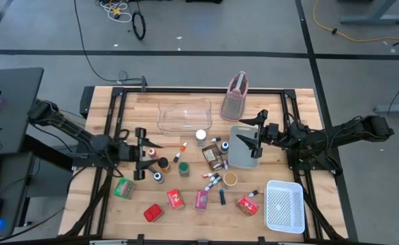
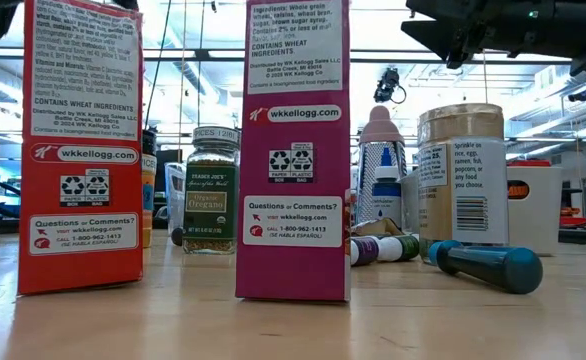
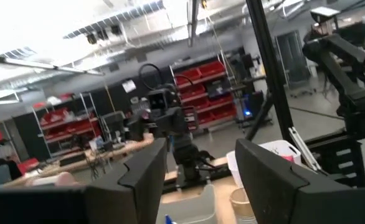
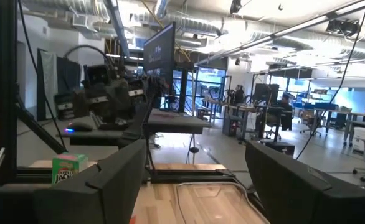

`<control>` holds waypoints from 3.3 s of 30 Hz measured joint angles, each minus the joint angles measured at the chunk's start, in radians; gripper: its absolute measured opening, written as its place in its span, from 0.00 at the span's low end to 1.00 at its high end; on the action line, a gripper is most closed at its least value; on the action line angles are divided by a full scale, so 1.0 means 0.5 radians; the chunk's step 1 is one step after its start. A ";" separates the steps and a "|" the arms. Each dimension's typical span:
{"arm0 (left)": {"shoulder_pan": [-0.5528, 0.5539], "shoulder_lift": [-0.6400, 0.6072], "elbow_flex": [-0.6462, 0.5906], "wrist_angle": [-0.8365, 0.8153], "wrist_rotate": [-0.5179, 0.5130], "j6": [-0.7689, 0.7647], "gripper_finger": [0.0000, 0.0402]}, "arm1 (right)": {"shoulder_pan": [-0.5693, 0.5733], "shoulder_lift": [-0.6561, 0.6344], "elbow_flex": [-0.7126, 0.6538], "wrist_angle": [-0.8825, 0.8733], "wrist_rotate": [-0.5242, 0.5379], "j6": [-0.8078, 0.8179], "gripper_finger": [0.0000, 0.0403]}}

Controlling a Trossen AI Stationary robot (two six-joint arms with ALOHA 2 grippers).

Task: Pick & Place Kitchen Items
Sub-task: Put the green seasoning bottle into the transparent bin

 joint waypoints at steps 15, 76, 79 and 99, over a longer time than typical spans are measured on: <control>-0.001 0.578 0.595 -0.823 -0.009 -0.082 0.50 | 0.000 0.000 0.000 -0.006 -0.002 0.060 0.71; 0.475 1.182 0.711 -1.435 0.484 -0.853 0.54 | 0.000 0.000 0.001 -0.009 -0.002 0.106 0.71; 0.475 1.182 0.736 -1.461 0.441 -0.754 0.56 | 0.001 0.000 0.001 -0.010 -0.002 0.106 0.71; 0.971 0.758 1.373 -2.384 0.189 -0.354 0.55 | 0.000 0.002 0.001 -0.043 -0.002 0.106 0.71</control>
